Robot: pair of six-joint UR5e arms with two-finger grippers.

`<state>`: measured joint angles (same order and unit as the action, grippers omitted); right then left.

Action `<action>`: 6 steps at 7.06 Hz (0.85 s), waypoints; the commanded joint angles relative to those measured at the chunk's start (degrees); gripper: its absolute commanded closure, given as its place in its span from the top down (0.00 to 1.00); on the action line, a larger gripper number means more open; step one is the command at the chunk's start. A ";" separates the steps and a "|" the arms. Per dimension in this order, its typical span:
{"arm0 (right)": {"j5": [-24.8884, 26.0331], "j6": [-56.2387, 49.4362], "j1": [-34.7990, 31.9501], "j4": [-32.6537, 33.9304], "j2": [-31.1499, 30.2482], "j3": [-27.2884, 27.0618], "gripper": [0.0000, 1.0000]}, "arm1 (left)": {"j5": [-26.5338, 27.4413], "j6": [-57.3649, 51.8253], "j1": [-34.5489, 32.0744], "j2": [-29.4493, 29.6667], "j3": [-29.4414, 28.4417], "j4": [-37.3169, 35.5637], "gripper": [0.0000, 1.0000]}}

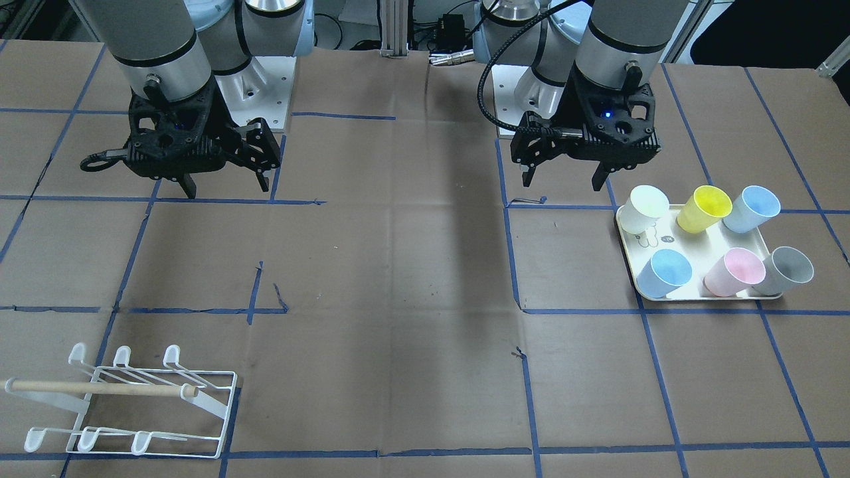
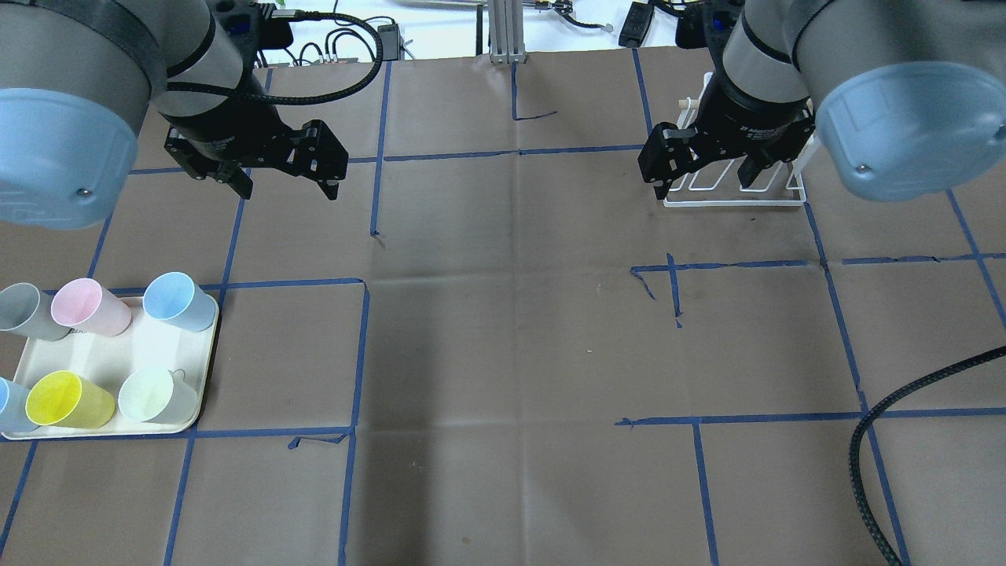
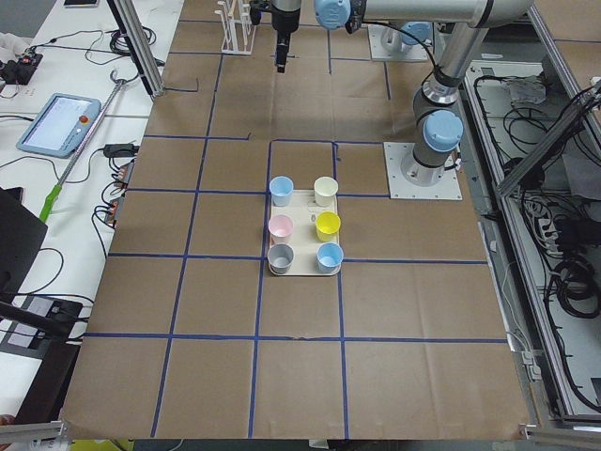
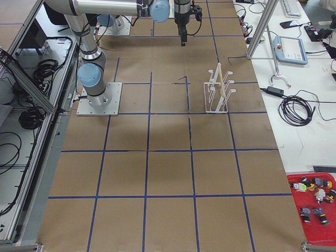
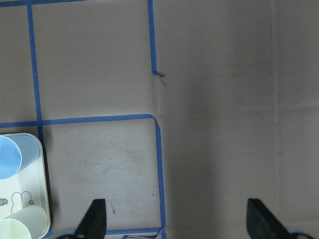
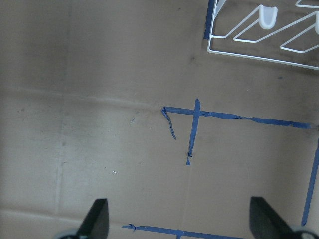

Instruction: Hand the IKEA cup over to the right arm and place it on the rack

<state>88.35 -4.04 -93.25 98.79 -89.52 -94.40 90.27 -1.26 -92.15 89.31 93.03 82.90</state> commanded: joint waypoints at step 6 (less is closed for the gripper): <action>0.07 0.17 0.00 -0.17 -0.04 -0.09 1.00 | -0.27 0.03 -0.14 -0.19 0.05 -0.37 1.00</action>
<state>88.35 -3.96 -93.25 98.71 -89.49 -94.48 89.71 -1.23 -92.26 89.21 93.07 82.76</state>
